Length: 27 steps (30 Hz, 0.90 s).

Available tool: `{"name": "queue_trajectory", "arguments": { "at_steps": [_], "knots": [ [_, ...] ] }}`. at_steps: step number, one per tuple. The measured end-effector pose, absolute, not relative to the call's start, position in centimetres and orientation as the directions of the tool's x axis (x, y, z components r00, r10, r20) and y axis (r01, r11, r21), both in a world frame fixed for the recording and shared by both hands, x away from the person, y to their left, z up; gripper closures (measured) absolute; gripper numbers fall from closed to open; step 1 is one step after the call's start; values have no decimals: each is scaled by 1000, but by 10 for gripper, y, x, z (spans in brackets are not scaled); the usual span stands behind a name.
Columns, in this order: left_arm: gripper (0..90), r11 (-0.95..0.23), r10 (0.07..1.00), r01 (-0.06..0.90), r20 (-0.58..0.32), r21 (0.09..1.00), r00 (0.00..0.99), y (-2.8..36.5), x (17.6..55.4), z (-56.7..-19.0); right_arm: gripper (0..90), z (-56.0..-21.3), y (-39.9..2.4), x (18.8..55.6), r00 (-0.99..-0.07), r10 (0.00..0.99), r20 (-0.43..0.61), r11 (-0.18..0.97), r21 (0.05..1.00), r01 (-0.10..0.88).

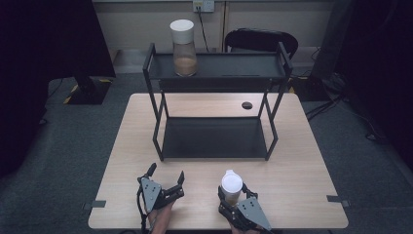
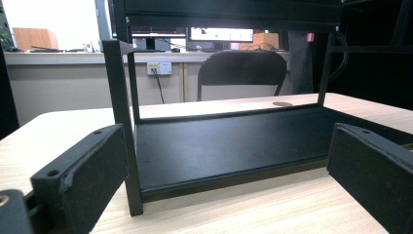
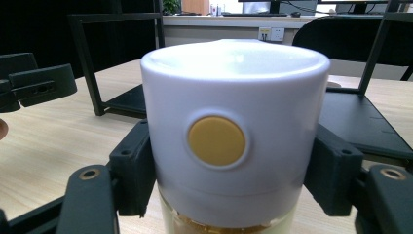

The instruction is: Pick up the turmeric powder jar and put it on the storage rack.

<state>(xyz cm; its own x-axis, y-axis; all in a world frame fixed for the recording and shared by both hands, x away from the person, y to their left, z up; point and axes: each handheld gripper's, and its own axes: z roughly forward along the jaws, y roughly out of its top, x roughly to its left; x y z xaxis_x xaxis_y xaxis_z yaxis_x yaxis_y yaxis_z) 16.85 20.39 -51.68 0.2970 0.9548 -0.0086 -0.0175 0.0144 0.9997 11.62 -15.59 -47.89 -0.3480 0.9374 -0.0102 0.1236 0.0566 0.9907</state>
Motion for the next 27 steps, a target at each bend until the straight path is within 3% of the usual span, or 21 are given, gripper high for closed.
{"name": "queue_trajectory", "arguments": {
  "at_steps": [27],
  "knots": [
    [10,14,955,-18,-8,1000,297,204,169,-517,302,-468,-163,114,-360,933,-23,63,993,100]
  ]
}}
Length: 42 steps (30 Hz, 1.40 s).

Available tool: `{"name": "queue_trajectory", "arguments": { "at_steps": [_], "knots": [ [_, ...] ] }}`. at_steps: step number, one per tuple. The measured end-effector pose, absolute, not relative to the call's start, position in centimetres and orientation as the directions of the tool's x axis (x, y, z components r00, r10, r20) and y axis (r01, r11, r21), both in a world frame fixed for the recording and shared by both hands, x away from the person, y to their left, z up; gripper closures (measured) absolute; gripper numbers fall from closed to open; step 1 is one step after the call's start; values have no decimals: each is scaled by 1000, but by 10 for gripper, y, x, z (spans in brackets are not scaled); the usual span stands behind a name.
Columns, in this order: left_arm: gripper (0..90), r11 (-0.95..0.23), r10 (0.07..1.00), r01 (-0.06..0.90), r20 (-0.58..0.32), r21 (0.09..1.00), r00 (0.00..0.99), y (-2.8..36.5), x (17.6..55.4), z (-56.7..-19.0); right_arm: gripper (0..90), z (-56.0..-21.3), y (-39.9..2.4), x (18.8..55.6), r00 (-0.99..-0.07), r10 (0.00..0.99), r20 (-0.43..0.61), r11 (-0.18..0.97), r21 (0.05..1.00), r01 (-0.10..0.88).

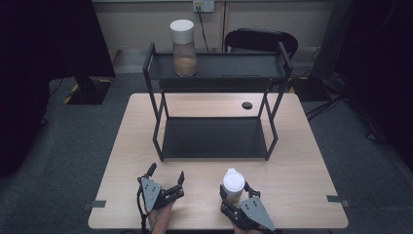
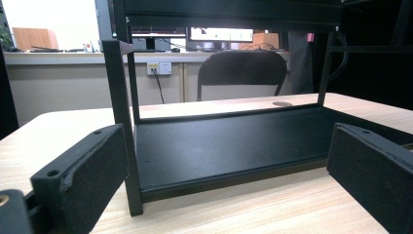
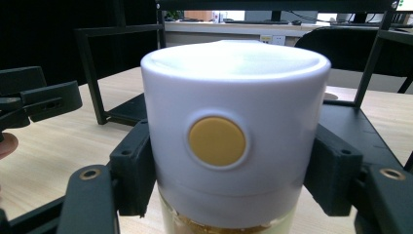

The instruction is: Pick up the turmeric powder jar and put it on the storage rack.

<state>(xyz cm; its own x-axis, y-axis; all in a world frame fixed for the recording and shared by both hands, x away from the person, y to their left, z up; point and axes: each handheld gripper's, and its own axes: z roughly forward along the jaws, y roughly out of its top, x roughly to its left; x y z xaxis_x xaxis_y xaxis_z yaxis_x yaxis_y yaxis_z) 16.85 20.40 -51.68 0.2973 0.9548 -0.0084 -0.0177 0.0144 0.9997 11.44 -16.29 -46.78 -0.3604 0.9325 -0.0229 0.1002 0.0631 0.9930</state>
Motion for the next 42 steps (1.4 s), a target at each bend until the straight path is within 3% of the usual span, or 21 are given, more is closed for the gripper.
{"name": "queue_trajectory", "arguments": {
  "at_steps": [42],
  "knots": [
    [10,14,955,-18,-8,1000,297,204,169,-517,302,-438,-172,125,-404,914,-42,65,997,43]
  ]
}}
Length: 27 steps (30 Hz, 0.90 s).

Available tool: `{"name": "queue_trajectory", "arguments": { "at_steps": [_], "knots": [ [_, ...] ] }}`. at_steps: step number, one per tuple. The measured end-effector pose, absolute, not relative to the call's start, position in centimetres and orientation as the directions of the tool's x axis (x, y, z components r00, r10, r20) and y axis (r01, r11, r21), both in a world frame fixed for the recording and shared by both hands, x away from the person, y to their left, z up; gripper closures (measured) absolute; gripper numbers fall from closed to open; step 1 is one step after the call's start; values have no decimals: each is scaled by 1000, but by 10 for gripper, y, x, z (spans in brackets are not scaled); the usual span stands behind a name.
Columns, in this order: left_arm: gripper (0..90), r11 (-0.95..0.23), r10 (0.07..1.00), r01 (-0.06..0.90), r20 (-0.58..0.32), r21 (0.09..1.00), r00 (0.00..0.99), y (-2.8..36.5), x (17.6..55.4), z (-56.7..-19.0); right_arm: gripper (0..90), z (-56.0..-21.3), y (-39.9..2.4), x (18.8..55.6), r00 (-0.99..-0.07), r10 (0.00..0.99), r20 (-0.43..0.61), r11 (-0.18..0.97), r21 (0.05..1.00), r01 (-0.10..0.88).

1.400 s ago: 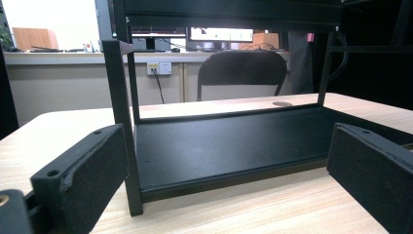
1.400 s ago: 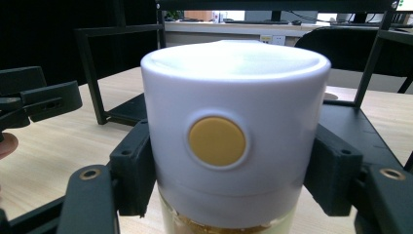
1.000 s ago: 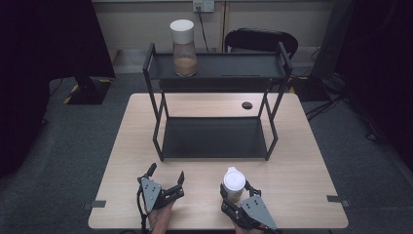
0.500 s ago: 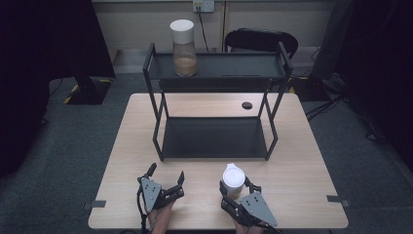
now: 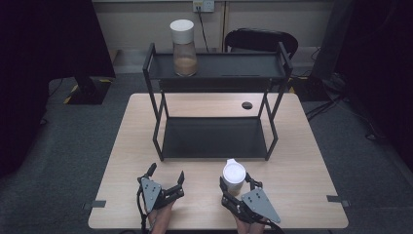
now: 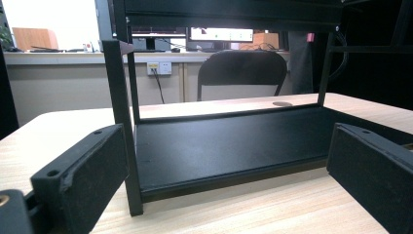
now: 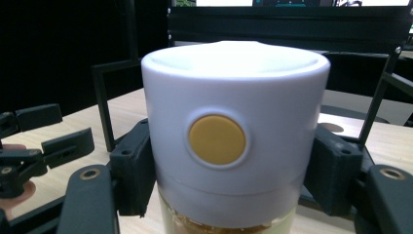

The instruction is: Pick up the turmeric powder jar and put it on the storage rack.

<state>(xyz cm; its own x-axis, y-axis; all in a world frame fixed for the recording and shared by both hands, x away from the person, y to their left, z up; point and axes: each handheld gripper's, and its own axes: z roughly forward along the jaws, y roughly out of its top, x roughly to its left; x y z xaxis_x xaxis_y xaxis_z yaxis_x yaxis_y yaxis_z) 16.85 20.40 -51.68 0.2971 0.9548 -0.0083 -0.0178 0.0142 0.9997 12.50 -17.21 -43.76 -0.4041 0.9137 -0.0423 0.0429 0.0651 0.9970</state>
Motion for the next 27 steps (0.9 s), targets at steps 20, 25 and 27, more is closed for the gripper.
{"name": "queue_trajectory", "arguments": {
  "at_steps": [20,25,27],
  "knots": [
    [10,14,955,-18,-8,1000,297,204,169,-517,301,-415,-176,138,-420,906,-46,56,998,11],
    [10,14,955,-18,-8,1000,297,204,169,-517,302,-408,-175,143,-423,905,-49,53,999,-4],
    [10,14,955,-18,-8,1000,297,204,169,-517,301,-405,-175,144,-423,905,-50,51,999,-9]
  ]
}}
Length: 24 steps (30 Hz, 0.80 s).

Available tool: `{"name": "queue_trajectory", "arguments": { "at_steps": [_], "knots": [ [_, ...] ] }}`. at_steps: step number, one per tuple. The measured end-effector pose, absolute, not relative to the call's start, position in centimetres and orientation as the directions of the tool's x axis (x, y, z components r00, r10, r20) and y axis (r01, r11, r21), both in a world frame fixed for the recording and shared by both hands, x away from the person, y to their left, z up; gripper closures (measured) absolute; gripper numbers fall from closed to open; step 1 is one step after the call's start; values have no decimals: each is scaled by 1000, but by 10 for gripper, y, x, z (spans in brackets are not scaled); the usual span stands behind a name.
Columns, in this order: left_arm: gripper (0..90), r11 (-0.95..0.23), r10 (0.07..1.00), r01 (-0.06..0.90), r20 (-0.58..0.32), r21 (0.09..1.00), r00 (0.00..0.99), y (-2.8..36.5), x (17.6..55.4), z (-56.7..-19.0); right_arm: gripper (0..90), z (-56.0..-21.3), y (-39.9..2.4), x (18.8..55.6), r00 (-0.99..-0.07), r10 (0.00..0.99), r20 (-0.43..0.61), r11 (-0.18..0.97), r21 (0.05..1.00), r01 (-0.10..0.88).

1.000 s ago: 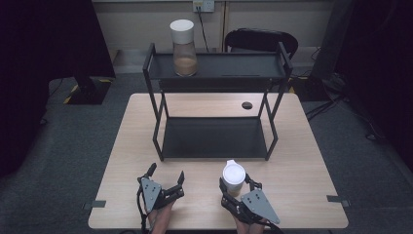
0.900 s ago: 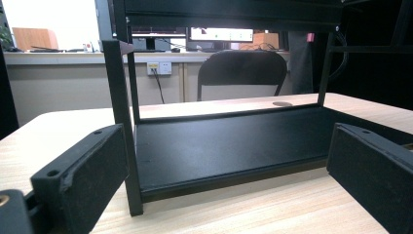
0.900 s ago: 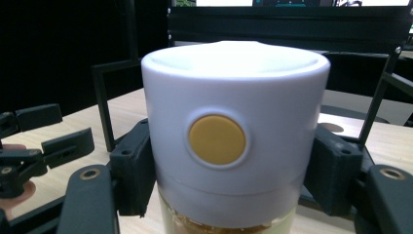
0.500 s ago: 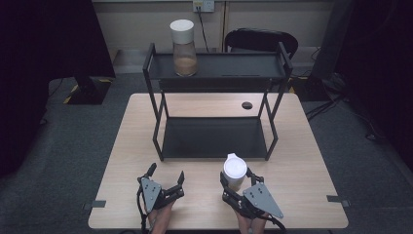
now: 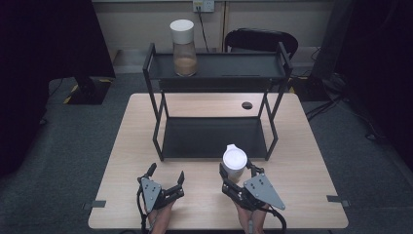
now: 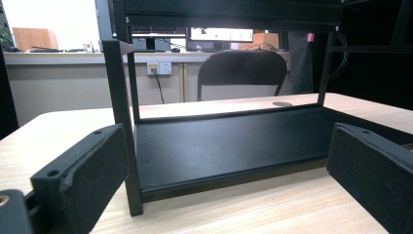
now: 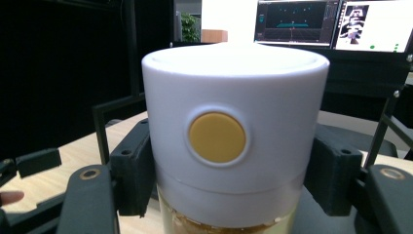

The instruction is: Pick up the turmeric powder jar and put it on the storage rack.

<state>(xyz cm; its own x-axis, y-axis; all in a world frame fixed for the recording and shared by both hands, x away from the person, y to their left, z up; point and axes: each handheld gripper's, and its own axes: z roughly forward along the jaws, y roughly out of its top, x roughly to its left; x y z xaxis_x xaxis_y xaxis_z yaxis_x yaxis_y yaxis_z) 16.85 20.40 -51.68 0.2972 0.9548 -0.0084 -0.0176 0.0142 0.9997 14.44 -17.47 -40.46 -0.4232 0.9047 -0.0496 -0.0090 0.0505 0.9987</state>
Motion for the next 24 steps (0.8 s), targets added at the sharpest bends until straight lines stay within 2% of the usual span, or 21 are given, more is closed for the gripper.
{"name": "queue_trajectory", "arguments": {
  "at_steps": [24],
  "knots": [
    [11,14,955,-18,-8,1000,297,204,169,-517,301,-372,-174,164,-421,905,-62,41,998,-57]
  ]
}}
